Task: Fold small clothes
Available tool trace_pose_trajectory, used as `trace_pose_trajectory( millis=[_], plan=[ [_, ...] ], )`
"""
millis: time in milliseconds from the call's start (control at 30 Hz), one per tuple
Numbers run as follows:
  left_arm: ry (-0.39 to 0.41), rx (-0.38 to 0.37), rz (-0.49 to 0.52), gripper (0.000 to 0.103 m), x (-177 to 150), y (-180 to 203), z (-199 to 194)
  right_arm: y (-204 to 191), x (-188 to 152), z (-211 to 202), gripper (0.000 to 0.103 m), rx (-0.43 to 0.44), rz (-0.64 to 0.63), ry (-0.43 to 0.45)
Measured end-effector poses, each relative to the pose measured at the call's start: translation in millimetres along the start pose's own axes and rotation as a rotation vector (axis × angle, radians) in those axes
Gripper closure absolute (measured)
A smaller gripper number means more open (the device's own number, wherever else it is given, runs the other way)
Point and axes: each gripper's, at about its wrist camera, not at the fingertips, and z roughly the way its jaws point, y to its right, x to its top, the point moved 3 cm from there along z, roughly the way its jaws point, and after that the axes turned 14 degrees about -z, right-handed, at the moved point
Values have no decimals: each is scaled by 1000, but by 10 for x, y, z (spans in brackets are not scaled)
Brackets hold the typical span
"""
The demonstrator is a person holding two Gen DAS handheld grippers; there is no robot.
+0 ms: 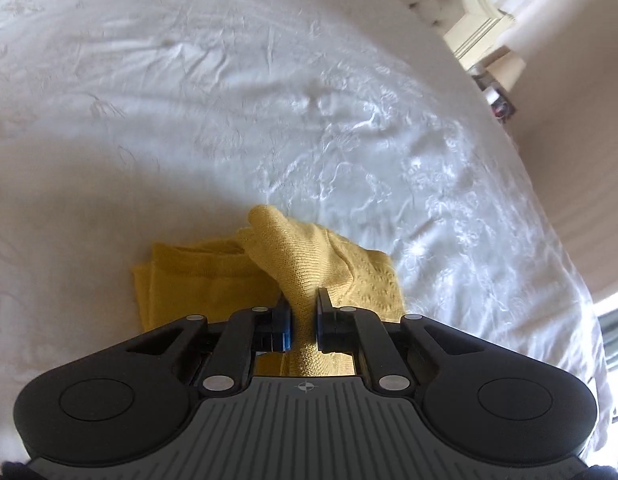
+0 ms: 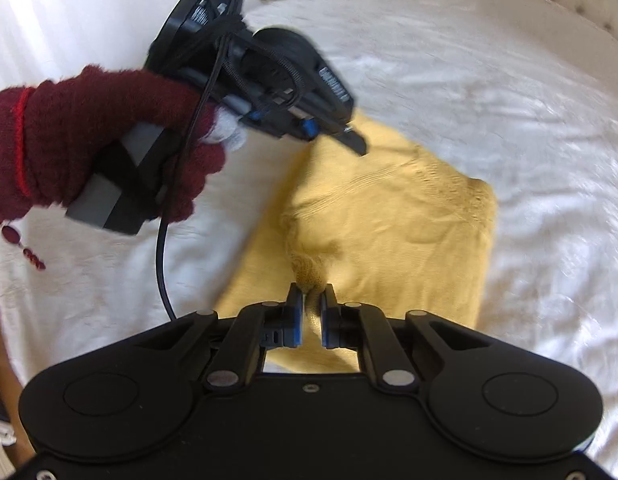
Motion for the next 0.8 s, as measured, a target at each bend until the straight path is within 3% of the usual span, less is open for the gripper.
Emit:
trace_pose_trajectory(
  millis=[167, 233, 367, 400, 500, 533, 600, 800],
  plan=[
    [-18, 163, 15, 92, 32, -426, 123, -260, 55, 483, 89, 96, -45, -42],
    [-41, 188, -5, 92, 19, -616, 185, -343, 53, 669, 89, 122, -53, -78],
    [-51, 157, -43, 88, -2, -775, 248, -441, 7, 833, 85, 138, -72, -137],
    [-52, 155, -38, 88, 0, -776, 253, -441, 1, 824, 77, 155, -64, -140],
    [-53, 136, -38, 88, 1, -801, 259, -426, 15, 676, 76, 246, -44, -107],
    [-55, 136, -43, 86, 2, -814, 266, -396, 31, 596, 67, 255, -41, -84],
    [-55, 127, -53, 86, 2, -830, 273, -276, 69, 469, 55, 227, -17, -46],
    [-48, 127, -84, 79, -18, -873, 231, 488, 113, 463, 51, -50, 147, -53]
  ],
)
